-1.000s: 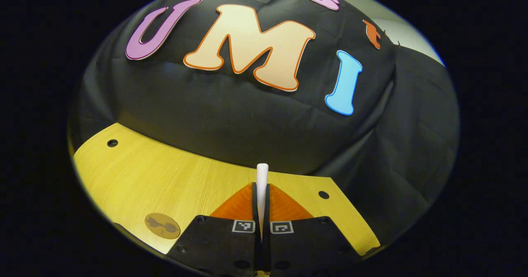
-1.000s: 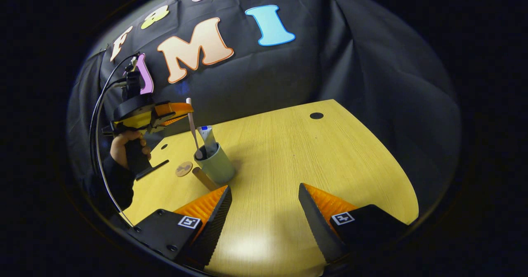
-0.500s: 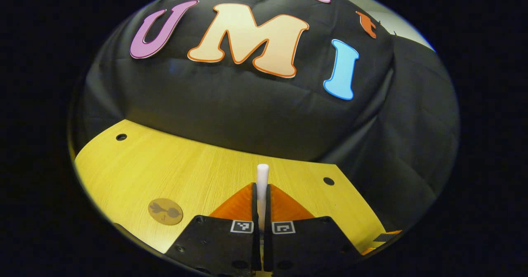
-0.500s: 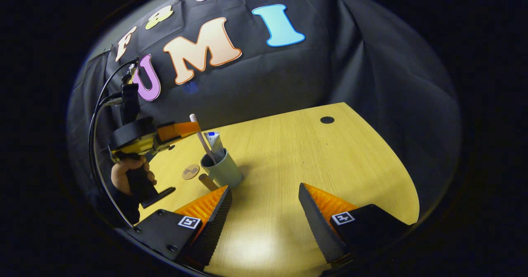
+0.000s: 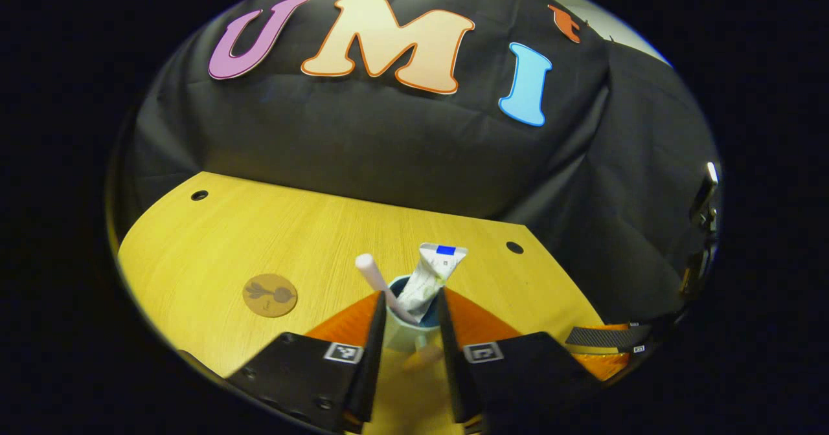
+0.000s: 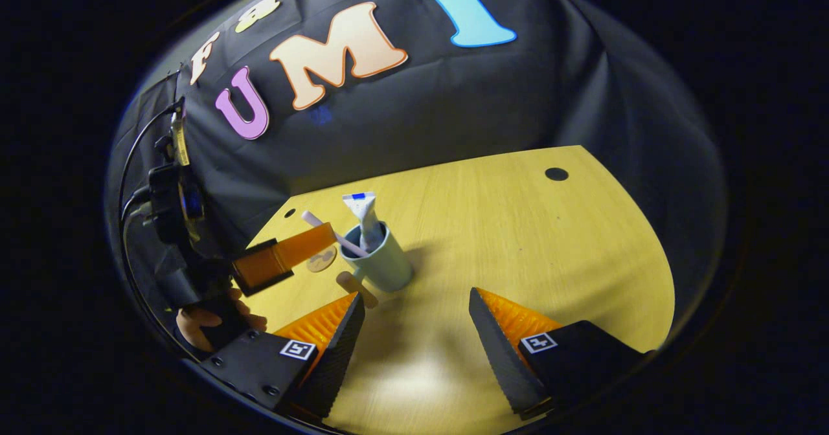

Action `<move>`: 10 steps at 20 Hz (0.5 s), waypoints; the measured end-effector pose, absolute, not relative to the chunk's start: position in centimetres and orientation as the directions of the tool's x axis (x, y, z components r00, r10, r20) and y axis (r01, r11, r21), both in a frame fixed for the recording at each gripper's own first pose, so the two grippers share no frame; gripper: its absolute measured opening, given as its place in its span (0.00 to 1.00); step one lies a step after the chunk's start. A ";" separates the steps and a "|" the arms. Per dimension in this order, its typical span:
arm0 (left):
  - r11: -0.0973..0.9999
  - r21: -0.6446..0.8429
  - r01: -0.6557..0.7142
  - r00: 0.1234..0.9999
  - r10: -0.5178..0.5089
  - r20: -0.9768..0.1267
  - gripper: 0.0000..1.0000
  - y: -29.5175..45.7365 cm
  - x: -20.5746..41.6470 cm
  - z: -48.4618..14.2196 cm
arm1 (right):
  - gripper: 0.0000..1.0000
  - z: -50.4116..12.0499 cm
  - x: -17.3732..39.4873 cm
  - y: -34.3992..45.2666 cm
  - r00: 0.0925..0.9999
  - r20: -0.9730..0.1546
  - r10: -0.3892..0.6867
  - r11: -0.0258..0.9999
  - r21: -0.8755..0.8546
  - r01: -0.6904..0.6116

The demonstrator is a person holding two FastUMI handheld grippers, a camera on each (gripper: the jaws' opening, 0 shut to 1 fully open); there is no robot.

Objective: Put the toothbrush and toothpaste on the desktop into the cup, then pick up the cup and place it on the coaster on the desktop.

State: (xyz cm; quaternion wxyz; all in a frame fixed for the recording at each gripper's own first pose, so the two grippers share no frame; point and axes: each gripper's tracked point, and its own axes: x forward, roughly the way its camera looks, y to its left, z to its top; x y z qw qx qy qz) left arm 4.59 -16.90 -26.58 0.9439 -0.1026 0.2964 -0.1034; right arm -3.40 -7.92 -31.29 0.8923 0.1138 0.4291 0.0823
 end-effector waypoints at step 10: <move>0.990 -0.103 0.091 0.852 -0.131 -0.506 0.94 -4.3 1.7 -23.0 | 0.99 -34.4 -1.4 -0.3 0.400 -0.886 0.235 0.970 0.242 -0.033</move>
